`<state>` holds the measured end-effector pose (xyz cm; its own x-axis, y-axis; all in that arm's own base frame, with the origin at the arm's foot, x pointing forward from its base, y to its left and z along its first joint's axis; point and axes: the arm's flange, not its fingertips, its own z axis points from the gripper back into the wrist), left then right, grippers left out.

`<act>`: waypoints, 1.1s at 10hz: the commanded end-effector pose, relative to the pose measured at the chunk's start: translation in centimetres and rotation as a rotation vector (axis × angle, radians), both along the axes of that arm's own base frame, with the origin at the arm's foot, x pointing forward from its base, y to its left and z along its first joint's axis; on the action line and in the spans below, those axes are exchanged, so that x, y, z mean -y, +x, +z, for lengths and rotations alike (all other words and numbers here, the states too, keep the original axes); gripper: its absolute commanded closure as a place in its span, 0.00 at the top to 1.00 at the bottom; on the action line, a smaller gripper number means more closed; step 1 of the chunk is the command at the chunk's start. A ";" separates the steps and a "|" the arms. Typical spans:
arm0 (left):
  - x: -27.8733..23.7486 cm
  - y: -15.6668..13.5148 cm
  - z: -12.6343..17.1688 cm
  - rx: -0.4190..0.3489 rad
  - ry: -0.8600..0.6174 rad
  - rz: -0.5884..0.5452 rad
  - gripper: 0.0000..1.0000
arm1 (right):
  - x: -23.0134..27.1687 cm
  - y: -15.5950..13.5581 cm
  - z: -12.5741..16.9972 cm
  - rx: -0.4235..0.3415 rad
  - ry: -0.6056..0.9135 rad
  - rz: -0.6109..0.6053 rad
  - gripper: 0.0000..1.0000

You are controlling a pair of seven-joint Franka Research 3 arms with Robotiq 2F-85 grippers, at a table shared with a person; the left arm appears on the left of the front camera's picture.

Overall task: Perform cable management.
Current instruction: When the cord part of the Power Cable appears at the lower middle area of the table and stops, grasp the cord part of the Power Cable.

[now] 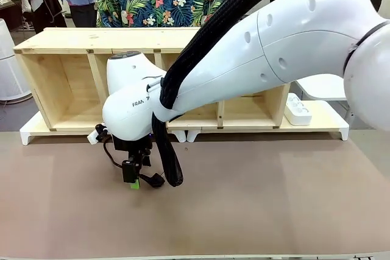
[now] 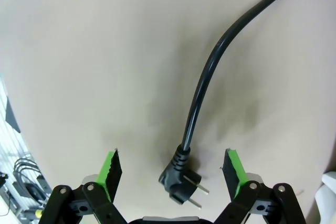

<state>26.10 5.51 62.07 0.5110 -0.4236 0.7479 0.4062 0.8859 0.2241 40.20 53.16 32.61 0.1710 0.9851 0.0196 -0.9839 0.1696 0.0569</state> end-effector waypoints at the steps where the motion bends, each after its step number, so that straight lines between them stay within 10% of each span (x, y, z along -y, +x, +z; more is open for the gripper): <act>1: 0.1 0.3 0.1 0.009 -0.011 0.015 1.00 | 0.5 -0.3 -1.1 0.047 -0.016 -0.012 1.00; 5: 0.1 0.3 0.1 0.009 -0.011 0.015 1.00 | 0.6 0.0 -1.9 0.078 -0.037 -0.014 0.97; 11: 0.1 0.3 0.1 0.009 -0.011 0.015 1.00 | 0.2 0.2 -1.6 0.080 0.009 -0.024 0.42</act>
